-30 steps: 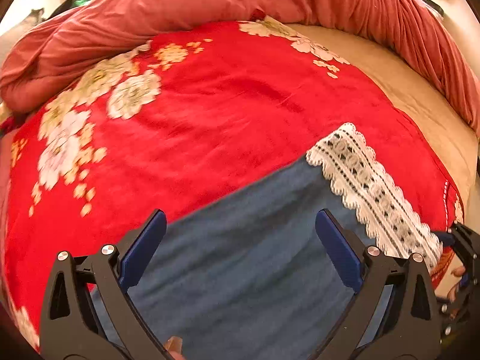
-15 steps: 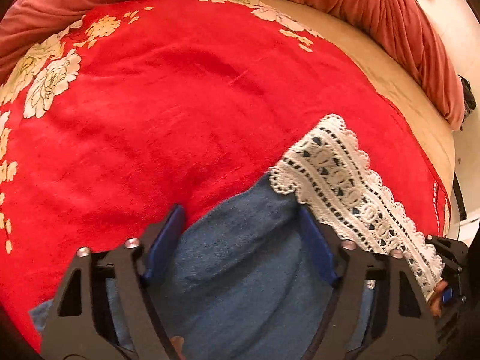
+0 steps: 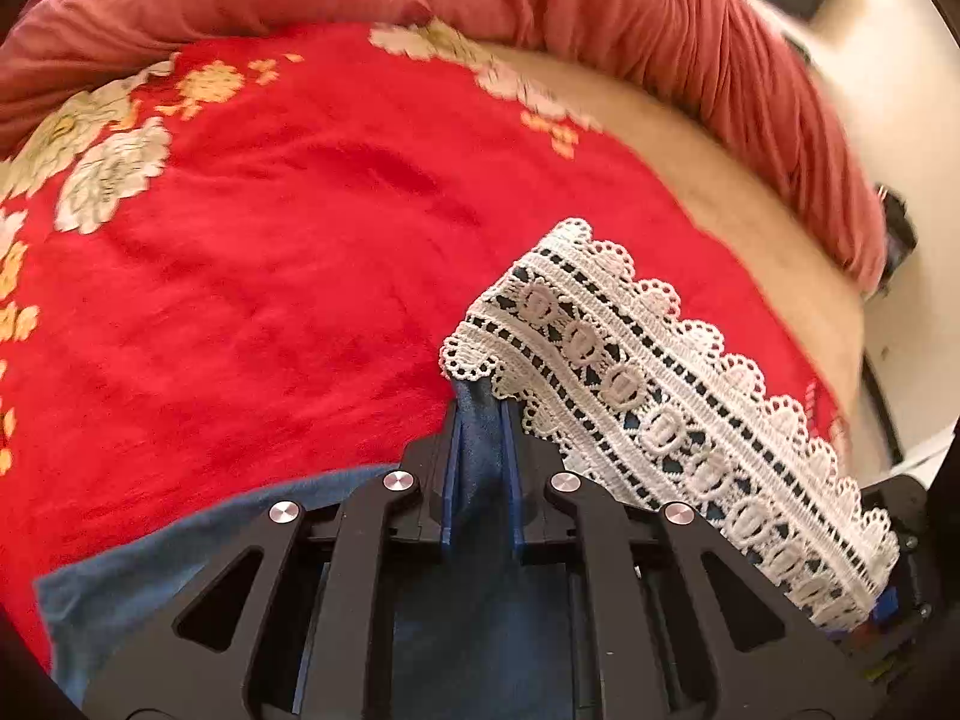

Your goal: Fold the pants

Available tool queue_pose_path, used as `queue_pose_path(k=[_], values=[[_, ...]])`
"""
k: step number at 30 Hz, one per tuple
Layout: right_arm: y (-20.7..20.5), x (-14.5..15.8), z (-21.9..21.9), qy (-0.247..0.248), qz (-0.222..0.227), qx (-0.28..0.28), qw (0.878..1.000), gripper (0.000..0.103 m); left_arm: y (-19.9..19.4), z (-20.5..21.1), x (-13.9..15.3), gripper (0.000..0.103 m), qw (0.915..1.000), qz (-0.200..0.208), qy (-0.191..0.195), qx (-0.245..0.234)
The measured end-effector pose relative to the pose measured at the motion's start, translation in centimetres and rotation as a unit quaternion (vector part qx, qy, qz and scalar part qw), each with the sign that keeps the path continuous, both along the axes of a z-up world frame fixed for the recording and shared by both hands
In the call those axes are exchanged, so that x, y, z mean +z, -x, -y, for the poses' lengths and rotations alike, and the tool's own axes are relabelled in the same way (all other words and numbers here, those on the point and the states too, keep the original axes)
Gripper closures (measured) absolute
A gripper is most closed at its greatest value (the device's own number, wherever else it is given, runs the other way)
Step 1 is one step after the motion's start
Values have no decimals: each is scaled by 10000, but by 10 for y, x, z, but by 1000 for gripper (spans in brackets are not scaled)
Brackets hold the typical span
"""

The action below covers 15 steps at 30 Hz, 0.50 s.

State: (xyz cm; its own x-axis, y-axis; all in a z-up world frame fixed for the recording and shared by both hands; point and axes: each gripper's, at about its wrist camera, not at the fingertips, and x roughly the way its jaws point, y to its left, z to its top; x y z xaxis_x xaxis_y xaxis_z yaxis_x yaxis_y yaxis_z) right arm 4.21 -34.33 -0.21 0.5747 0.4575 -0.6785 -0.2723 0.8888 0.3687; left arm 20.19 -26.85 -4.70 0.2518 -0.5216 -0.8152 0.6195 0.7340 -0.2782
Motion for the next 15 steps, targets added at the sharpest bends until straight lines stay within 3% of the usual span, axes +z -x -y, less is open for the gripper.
queue_pose_path(k=[5,9,13,15], values=[[-6,19,-34,201,185,367,9990,84,1,-42,24,97,9977,22,580,352],[-10,27,-73,356,249,797,9959,84,4,-79,31,97,9944,48,814,669],[-15,22,-116,575,174,1240,9905,84,10,-122,28,90,9891,179,622,1319],[-16,14,-138,766,123,1433,9866,84,14,-151,22,82,9837,156,608,1683]])
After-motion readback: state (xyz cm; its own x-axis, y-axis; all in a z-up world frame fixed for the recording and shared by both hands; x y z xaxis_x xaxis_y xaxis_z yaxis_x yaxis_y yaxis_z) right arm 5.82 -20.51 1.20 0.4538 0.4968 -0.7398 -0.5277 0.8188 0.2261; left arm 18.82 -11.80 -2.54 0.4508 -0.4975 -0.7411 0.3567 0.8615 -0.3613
